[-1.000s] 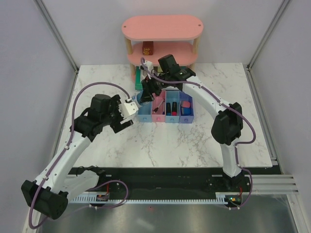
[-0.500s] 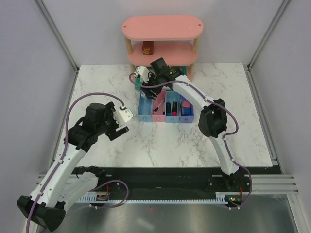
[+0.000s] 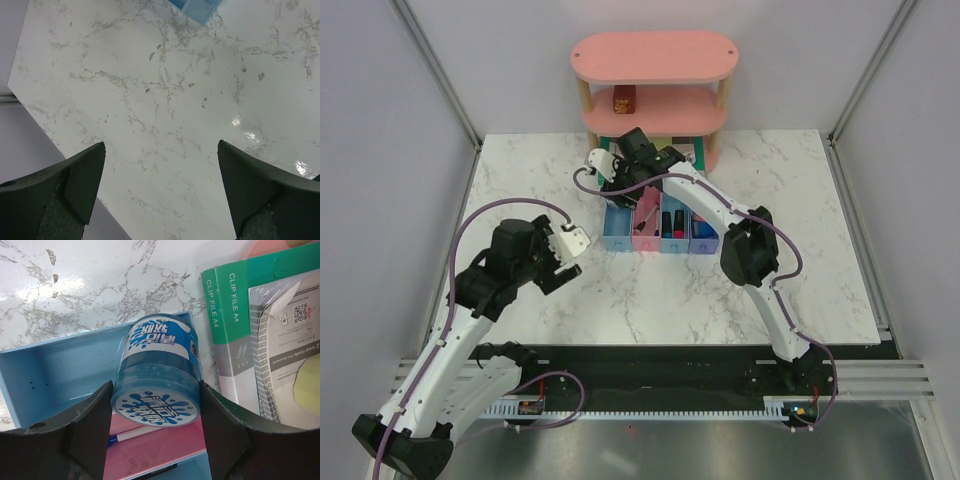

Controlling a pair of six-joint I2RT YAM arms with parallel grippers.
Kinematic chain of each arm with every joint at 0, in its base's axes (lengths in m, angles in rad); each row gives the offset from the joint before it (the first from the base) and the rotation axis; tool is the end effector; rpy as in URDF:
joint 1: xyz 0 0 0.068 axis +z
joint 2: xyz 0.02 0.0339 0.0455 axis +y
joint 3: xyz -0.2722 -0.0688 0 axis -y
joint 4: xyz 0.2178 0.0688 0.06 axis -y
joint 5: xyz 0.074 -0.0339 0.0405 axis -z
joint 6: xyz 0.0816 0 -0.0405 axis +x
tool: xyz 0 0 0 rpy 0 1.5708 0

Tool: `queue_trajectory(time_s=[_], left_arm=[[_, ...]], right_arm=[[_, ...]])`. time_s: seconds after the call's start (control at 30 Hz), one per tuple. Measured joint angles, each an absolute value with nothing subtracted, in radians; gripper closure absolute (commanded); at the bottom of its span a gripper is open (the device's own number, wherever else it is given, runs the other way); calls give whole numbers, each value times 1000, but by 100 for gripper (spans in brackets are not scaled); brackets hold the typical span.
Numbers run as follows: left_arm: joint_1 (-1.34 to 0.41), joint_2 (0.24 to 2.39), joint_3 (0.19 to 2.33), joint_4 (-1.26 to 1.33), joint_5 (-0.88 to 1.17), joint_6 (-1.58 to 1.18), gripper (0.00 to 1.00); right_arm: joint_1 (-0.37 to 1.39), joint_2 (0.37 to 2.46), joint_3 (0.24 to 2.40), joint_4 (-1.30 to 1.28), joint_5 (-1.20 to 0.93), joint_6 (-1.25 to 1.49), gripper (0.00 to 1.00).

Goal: Sort the stationery into containers
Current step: Place the stationery in the storage box.

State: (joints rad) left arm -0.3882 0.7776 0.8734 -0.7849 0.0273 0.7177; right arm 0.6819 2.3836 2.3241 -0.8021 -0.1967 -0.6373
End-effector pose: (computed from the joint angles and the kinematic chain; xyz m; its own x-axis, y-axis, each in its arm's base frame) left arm 0.1446 -0.0616 0.2861 -0.1817 0.7846 -0.5928 0.6868 0.5327 0.4945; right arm 0.4084 0.3521 0.2307 -0.0469 -0.7897 -0.6116 -0.9268 0.2629 -0.2683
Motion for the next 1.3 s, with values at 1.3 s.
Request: queue_trajectory(time_s=[1.3], left_arm=[[-389, 670, 857, -876, 35, 688, 0]], right_arm=[[858, 2241, 2165, -850, 133, -1064, 83]])
